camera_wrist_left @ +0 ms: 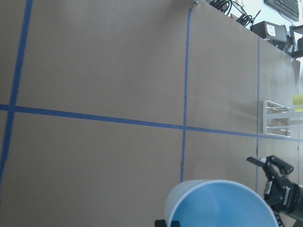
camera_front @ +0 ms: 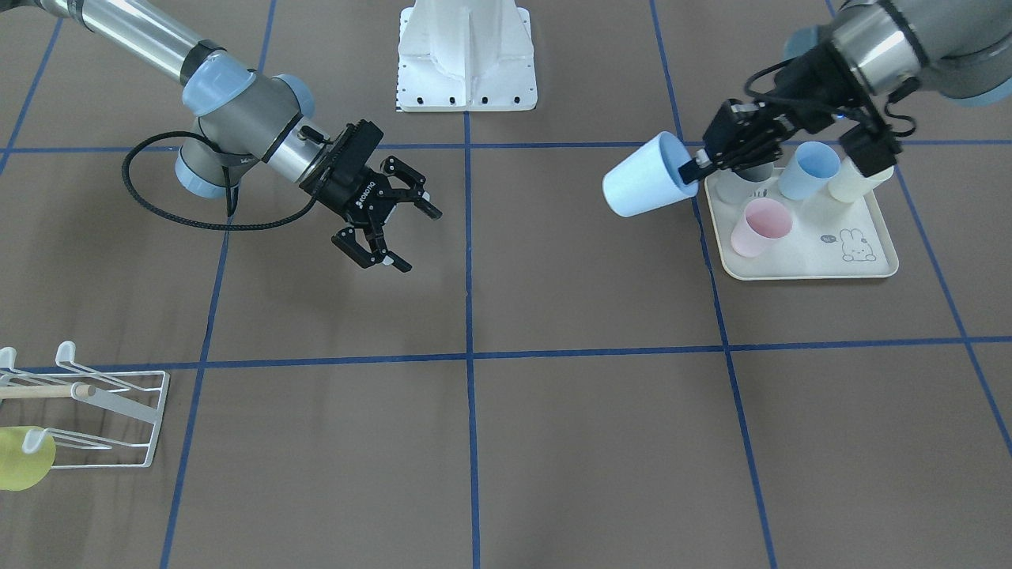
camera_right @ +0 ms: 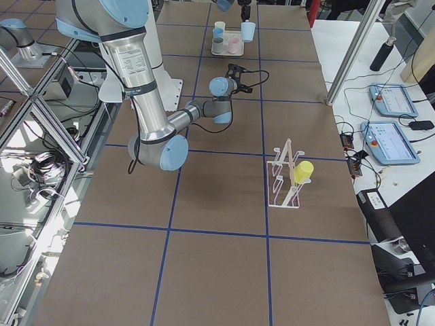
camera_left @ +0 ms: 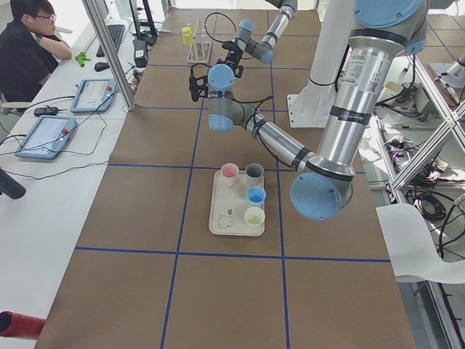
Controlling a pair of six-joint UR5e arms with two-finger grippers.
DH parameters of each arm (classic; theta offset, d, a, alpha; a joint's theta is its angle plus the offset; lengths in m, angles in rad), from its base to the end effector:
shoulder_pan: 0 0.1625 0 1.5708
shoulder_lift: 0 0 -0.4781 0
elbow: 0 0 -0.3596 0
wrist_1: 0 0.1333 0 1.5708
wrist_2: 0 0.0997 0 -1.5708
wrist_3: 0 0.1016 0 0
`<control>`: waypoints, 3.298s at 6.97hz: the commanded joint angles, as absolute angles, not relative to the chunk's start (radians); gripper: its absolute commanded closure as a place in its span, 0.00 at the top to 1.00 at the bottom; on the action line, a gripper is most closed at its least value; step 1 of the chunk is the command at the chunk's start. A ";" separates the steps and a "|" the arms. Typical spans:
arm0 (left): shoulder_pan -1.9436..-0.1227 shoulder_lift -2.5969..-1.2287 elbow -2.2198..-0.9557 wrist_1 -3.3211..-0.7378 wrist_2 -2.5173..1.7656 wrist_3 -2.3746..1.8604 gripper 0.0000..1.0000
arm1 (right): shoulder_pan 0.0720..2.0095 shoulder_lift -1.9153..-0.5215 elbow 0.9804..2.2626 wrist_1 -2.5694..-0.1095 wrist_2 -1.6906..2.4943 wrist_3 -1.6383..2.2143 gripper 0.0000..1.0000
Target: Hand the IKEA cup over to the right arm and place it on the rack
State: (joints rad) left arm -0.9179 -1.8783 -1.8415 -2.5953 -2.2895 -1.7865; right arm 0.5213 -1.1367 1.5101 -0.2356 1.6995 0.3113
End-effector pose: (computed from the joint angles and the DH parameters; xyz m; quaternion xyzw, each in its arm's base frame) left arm 0.2626 -0.4527 0.3196 0.0015 0.7155 -0.1366 0.6851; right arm -0.4795 -0.4141 0.3525 0.5584 -0.5063 -0.2817 0.5938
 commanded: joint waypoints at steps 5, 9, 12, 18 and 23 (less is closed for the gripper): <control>-0.713 -2.040 -1.704 -2.681 -2.086 -1.948 0.00 | 0.469 -1.111 1.520 -0.196 1.695 0.302 0.98; -0.637 -2.049 -1.684 -2.681 -2.089 -1.933 0.00 | 0.468 -1.089 1.522 -0.196 1.694 0.301 0.99; -0.635 -2.049 -1.664 -2.681 -2.088 -1.931 0.00 | 0.468 -1.089 1.525 -0.196 1.690 0.301 0.99; -0.635 -2.049 -1.649 -2.680 -2.094 -1.882 0.00 | 0.462 -1.088 1.525 -0.196 1.690 0.301 0.79; -0.637 -2.048 -1.654 -2.681 -2.097 -1.881 0.52 | 0.456 -1.089 1.525 -0.196 1.690 0.299 0.51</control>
State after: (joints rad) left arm -0.6353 -2.0485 -1.6508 -2.6812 -2.0965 -1.8808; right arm 0.4564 -1.0890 1.5253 -0.1962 1.6905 0.2993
